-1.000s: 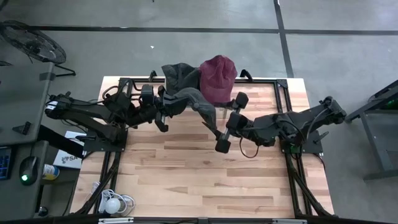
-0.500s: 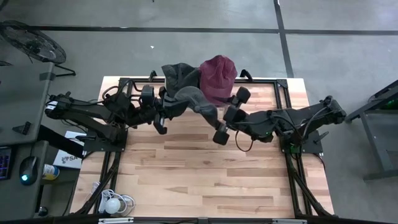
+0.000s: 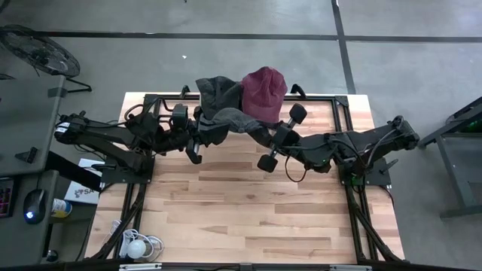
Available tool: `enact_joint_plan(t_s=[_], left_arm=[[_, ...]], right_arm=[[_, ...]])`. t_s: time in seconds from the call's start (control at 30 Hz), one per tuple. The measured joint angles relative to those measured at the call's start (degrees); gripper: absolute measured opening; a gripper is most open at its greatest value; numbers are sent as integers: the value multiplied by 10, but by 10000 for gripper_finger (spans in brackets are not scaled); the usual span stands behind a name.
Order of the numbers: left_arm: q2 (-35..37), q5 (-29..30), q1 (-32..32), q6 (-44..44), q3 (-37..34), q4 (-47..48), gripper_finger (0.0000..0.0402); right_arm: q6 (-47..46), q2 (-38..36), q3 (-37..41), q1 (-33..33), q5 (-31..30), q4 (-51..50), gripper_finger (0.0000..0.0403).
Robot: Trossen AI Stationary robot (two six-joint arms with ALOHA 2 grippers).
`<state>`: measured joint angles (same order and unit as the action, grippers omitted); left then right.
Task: Pick & Place hat
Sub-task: Stack the black cap on the red caps on the shelf
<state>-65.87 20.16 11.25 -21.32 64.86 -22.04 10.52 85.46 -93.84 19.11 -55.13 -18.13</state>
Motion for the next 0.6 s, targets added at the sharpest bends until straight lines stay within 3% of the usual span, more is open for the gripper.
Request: enact_joint_plan(t_s=[0.27, 0.47, 0.6], left_arm=[[0, -7, 0, 3, 0, 19, 21], [0, -97, 0, 38, 0, 24, 112], [5, -187, 0, 41, 0, 14, 175]], right_arm=[[-11, -10, 0, -3, -3, -1, 5], [-30, -43, 0, -3, -8, -7, 3], [-35, -71, 0, 1, 49, -28, 2]])
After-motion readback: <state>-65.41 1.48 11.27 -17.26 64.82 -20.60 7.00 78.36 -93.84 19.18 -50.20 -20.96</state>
